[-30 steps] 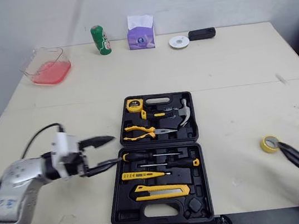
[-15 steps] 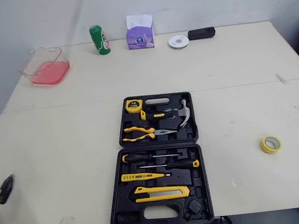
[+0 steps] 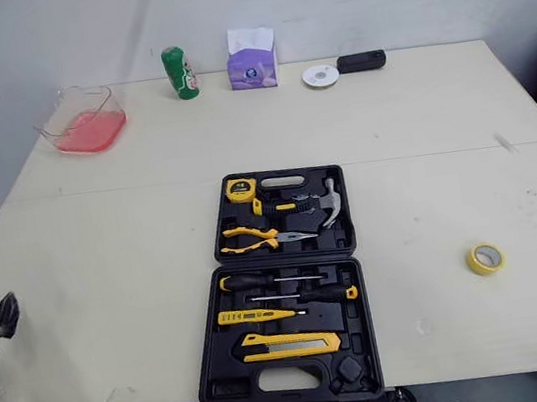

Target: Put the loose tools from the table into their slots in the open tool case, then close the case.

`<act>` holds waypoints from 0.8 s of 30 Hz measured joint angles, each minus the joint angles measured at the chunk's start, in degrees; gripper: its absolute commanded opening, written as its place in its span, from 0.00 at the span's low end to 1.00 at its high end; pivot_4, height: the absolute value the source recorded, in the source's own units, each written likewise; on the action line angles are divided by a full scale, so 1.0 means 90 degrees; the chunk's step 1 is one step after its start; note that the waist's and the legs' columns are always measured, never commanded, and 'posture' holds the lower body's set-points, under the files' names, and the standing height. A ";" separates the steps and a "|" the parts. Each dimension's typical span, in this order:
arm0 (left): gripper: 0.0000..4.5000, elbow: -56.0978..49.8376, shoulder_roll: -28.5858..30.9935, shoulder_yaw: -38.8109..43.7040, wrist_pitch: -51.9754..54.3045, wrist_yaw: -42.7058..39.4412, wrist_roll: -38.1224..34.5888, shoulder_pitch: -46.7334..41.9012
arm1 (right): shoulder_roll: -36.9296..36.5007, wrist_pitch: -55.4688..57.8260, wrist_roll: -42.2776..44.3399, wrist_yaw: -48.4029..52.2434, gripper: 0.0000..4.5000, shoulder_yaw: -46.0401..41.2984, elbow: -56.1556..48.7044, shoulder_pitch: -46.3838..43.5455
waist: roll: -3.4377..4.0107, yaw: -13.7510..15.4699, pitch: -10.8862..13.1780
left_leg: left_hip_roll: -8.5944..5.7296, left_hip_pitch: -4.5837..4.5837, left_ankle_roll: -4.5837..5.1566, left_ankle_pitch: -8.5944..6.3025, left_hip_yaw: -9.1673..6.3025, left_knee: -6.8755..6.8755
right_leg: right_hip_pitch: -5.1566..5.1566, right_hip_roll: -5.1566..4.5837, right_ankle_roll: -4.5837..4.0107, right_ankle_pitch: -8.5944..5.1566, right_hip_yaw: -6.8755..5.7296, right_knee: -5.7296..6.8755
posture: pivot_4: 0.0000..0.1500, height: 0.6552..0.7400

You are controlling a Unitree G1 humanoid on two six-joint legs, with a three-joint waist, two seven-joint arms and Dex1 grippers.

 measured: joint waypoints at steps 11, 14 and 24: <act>1.00 -0.0900 0.0717 -0.1439 0.0084 -0.2244 -0.0831 -0.0689 | -0.0725 0.2549 0.0181 0.0728 1.00 0.0646 -0.3291 0.1629 | 0.0017 0.0046 0.0000 | 0.0000 -0.0010 -0.0001 0.0001 0.0000 -0.0002 | -0.0006 -0.0003 -0.0008 -0.0004 0.0001 -0.0004 | 1.00 1.00; 1.00 -0.1304 0.1102 -0.2217 0.0730 -0.3112 -0.1464 -0.1451 | -0.1606 0.3491 0.0544 0.1632 1.00 0.0627 -0.4070 0.2067 | 0.0021 0.0045 0.0003 | -0.0002 -0.0010 0.0006 0.0005 0.0000 0.0005 | -0.0001 -0.0003 -0.0020 -0.0010 0.0002 -0.0004 | 1.00 1.00; 1.00 -0.1943 0.1010 -0.3387 0.1801 -0.4046 -0.2487 -0.2157 | -0.3214 0.5658 0.0640 0.2801 1.00 0.0685 -0.4903 0.1602 | 0.0007 0.0050 0.0020 | 0.0007 -0.0028 0.0028 0.0020 -0.0002 0.0003 | -0.0013 0.0031 0.0003 -0.0006 -0.0012 -0.0014 | 1.00 1.00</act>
